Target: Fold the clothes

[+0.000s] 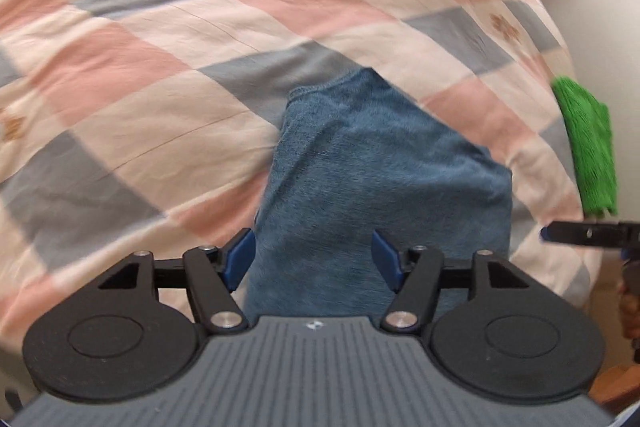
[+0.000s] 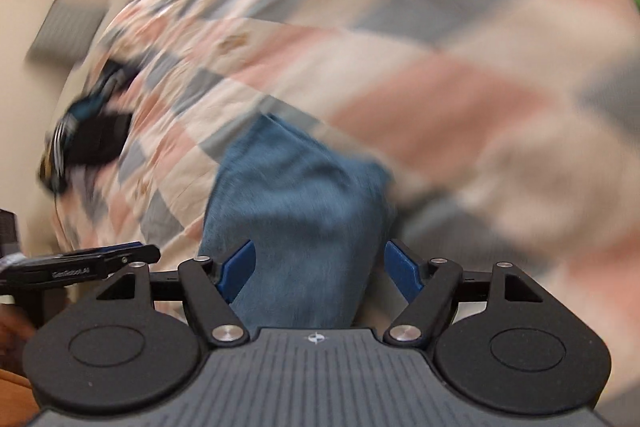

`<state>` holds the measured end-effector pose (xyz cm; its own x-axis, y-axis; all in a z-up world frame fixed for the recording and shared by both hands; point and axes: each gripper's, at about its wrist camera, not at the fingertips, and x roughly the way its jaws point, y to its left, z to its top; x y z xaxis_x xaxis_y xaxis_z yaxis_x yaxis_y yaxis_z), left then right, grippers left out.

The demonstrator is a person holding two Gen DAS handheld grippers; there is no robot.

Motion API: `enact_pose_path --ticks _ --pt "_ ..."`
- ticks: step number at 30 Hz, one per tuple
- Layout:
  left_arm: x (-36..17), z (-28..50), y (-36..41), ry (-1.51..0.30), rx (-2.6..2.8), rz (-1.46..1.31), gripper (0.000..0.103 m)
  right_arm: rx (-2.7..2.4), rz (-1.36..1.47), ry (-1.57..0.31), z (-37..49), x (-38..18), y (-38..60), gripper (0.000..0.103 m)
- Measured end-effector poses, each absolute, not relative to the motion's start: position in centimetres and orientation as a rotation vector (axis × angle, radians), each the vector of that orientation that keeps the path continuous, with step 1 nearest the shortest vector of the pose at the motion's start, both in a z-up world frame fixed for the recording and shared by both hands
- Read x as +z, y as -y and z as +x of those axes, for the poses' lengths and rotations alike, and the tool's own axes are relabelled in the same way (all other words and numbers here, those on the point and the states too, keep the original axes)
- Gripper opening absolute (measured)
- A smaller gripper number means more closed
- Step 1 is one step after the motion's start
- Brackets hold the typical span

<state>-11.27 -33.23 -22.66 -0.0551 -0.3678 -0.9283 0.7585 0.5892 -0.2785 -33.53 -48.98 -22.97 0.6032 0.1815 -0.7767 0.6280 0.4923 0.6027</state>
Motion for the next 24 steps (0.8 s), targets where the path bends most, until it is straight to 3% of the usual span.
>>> enact_pose_path --ticks 8,15,18,21,24 --pt "-29.8 -7.7 34.3 -1.466 -1.108 0.434 0.066 -0.451 1.323 -0.773 -35.8 -30.1 46.1 0.08" --pt "-34.1 -5.9 32.7 -1.628 -1.152 0.158 0.074 -0.369 1.377 -0.755 -33.8 -34.2 46.6 0.084" --pt "-35.3 -5.5 33.3 -1.658 -1.184 0.079 0.073 -0.31 1.413 -0.741 -32.7 -35.6 47.1 0.077" --pt "-35.0 -5.7 34.2 -1.656 -1.225 0.091 0.066 -0.275 1.436 -0.732 -31.7 -36.6 47.3 0.062" --pt "-34.0 -5.6 33.7 -1.641 -1.283 0.103 0.059 -0.252 1.442 -0.709 -32.0 -36.2 47.1 0.054"
